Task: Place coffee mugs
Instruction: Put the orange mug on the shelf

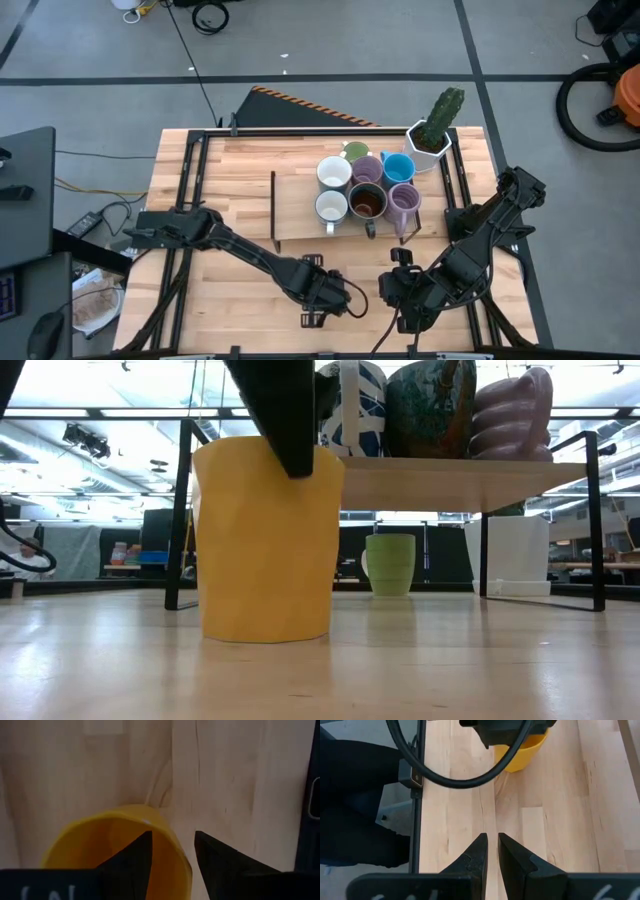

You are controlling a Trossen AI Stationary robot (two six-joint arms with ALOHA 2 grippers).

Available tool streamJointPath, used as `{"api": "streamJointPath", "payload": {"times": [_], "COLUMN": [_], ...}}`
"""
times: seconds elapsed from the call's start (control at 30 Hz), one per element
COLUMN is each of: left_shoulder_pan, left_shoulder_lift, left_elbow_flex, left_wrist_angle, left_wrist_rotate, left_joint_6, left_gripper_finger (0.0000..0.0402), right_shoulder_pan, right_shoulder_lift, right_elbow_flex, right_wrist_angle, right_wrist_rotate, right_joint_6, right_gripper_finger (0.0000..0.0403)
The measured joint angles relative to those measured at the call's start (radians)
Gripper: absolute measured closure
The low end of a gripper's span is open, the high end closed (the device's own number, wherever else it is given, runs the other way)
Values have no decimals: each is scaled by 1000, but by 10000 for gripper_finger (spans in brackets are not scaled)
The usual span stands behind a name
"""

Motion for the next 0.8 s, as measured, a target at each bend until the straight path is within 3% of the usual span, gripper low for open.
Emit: {"api": "streamJointPath", "payload": {"times": [0.17,0.43,0.63,0.8], "left_shoulder_pan": [0,1,-11,-74], "left_shoulder_lift": [2,-1,-53,-124], "left_elbow_flex": [0,0,0,1], "left_wrist_angle": [4,-44,-171,-302], "left_wrist_rotate": [-1,0,48,6], "left_joint_6": [45,231,447,607], "left_gripper_finger": [271,377,380,380], "right_shoulder_pan": [1,1,4,12], "right_shoulder_lift": [0,0,0,0], "right_elbow_flex": [0,0,0,0], "right_wrist_angle": [0,1,1,1], "right_wrist_rotate": [0,0,0,0], "right_joint_6": [0,1,1,2], "right_gripper_finger": [354,354,354,354]}}
